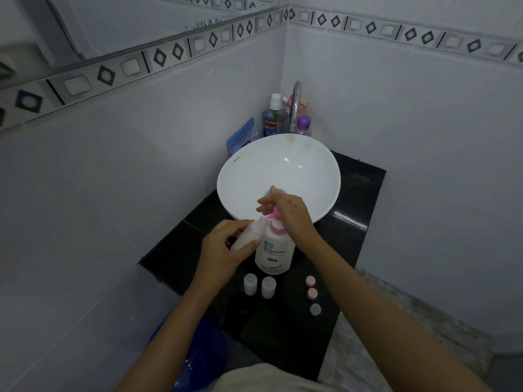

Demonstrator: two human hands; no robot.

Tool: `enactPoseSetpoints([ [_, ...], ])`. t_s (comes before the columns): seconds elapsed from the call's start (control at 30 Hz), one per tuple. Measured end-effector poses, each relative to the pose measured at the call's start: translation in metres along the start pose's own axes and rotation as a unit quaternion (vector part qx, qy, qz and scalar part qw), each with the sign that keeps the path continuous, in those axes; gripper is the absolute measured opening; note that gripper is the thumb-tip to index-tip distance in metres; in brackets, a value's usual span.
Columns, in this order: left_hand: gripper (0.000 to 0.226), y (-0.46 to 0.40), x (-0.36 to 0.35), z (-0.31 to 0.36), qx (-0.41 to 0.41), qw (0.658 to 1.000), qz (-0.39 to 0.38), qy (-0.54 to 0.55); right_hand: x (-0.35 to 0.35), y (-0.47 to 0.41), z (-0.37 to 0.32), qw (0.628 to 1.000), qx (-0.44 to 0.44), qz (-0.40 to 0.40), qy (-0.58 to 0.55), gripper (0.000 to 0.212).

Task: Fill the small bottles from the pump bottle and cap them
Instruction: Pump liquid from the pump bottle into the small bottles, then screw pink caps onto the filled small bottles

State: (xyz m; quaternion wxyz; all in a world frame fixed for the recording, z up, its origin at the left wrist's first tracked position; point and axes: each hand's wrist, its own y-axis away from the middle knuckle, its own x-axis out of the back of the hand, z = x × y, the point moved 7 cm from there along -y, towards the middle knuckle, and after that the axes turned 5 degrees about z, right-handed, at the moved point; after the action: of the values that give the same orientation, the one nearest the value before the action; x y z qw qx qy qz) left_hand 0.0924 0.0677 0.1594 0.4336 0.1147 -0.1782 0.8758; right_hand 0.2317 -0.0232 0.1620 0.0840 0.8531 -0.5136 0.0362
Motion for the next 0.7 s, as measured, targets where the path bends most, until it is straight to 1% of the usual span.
enactPoseSetpoints([
  [0.17, 0.036, 0.004, 0.007, -0.002, 0.017, 1.000, 0.006, 0.016, -0.001, 0.000, -0.001, 0.999, -0.006, -0.008, -0.034, 0.042],
  [0.37, 0.038, 0.011, 0.007, -0.009, 0.037, 0.999, -0.025, 0.022, 0.000, 0.004, -0.006, 0.995, -0.010, -0.022, -0.102, 0.026],
  [0.47, 0.038, 0.016, 0.005, -0.011, 0.051, 0.998, -0.033, 0.036, 0.003, 0.004, -0.005, 0.994, -0.007, -0.009, -0.109, 0.029],
  [0.6, 0.037, 0.022, 0.005, -0.021, 0.077, 0.995, -0.019, 0.055, 0.014, 0.005, 0.002, 0.995, 0.003, 0.016, -0.093, 0.029],
  [0.7, 0.037, 0.029, 0.004, -0.030, 0.105, 0.992, -0.012, 0.073, 0.034, 0.011, 0.009, 0.996, 0.024, 0.059, -0.059, 0.028],
])
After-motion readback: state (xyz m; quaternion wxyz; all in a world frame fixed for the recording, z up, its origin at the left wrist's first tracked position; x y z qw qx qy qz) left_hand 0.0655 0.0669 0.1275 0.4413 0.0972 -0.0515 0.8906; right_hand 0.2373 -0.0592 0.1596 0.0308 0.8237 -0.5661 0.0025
